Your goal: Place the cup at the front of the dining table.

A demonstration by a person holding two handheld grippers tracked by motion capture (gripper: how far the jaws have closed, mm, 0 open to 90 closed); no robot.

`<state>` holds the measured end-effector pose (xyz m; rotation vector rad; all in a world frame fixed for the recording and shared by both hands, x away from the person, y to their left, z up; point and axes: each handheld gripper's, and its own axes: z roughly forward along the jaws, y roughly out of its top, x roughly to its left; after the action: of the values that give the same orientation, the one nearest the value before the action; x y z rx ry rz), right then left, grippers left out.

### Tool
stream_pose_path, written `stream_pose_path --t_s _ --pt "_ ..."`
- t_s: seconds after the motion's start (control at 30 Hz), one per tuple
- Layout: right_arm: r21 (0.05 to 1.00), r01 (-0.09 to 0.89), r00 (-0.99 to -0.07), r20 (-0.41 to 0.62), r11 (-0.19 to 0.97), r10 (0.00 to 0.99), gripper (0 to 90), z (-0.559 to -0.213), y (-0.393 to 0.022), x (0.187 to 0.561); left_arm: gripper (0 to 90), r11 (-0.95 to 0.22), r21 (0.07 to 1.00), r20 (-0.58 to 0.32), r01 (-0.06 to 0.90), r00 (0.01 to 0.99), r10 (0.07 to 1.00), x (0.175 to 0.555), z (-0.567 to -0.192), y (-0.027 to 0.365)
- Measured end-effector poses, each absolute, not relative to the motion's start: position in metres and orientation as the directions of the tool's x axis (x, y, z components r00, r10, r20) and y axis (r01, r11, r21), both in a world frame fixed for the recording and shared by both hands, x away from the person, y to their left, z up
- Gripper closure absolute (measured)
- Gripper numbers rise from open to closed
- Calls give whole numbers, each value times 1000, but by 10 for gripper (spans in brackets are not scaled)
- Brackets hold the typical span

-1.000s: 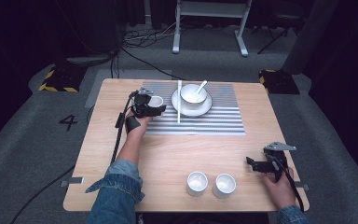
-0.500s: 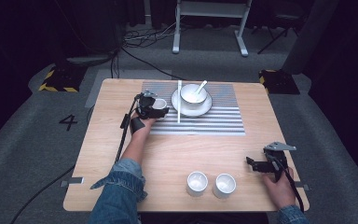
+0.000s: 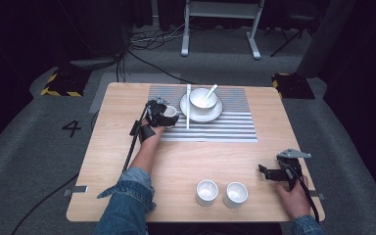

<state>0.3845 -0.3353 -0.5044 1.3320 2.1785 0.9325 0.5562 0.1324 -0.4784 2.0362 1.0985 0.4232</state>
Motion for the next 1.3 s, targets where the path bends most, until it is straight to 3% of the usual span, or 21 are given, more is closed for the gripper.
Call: stream_pose_path --t_s 0.7,0.93,1.3 --pt "727 610 -453 -8 316 892 98 -504 -335 384 195 -337 779 -35 528 573 818 549 -465 130" --pt "727 610 -453 -8 316 892 98 -504 -335 384 202 -389 771 25 505 586 810 538 -448 132" --pt "727 610 -453 -8 316 892 98 -504 -335 385 218 -381 803 26 458 612 790 504 -423 137"
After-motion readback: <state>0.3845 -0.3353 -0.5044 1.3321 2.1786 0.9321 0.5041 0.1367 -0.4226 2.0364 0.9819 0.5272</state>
